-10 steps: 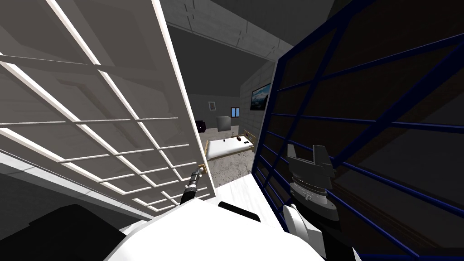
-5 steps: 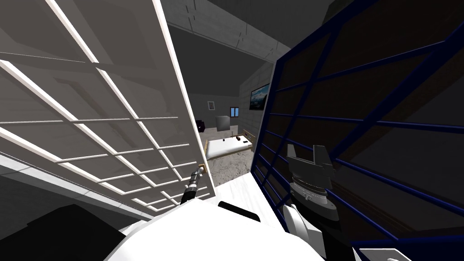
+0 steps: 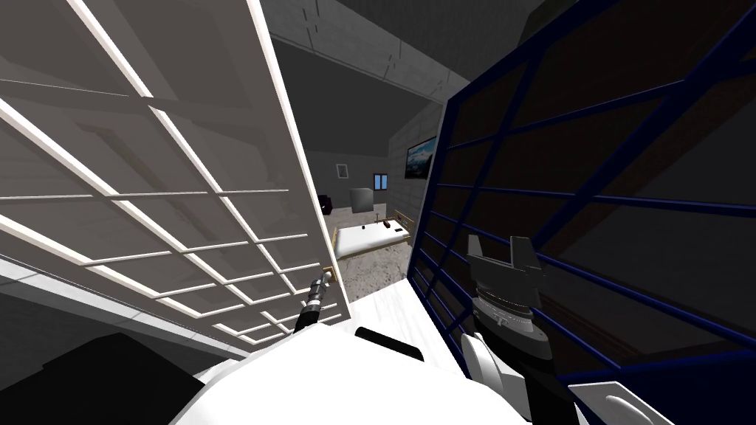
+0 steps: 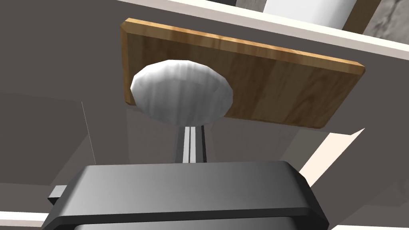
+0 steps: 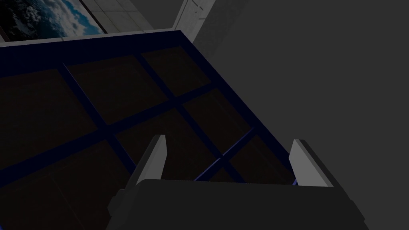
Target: Pull the door open
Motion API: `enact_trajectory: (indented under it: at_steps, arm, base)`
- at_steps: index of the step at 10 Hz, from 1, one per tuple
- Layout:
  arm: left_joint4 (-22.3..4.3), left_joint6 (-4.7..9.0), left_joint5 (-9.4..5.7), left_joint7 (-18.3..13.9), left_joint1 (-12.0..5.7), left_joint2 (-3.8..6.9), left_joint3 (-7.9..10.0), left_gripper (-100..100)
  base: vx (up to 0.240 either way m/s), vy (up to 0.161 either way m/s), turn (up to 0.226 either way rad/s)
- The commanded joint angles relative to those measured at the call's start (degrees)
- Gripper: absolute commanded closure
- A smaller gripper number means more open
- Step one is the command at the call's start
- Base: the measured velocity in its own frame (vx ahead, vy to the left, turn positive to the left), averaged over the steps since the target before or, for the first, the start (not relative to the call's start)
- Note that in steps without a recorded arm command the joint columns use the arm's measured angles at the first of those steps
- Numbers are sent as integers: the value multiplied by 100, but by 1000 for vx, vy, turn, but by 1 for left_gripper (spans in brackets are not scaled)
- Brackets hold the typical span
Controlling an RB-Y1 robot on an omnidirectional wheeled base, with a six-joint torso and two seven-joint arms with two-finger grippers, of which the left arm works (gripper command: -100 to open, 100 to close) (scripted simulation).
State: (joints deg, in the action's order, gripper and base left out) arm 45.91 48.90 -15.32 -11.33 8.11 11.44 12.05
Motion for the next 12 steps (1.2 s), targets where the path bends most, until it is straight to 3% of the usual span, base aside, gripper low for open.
enact_trajectory:
  at_steps: [1,5,6,8,9,11,12]
  arm:
    - [13,3,-101,-221,-12,-16,-47,-100]
    - [48,13,-386,-824,-47,-63,-181,-100]
    - [48,13,-386,-875,-47,-63,-181,-100]
    - [72,19,-581,-1239,-71,-94,-272,-100]
    - [72,19,-581,-1307,-71,-94,-272,-100]
    - [99,26,-799,-1673,-98,-130,-376,-100]
    - [99,26,-799,-1765,-98,-130,-376,-100]
  base:
    - [-40,11,-4]
    - [-64,-5,-30]
    - [-43,-23,-47]
    - [-38,-17,-33]
    - [-47,-6,-12]
    - [-56,4,-35]
    - [-52,2,-18]
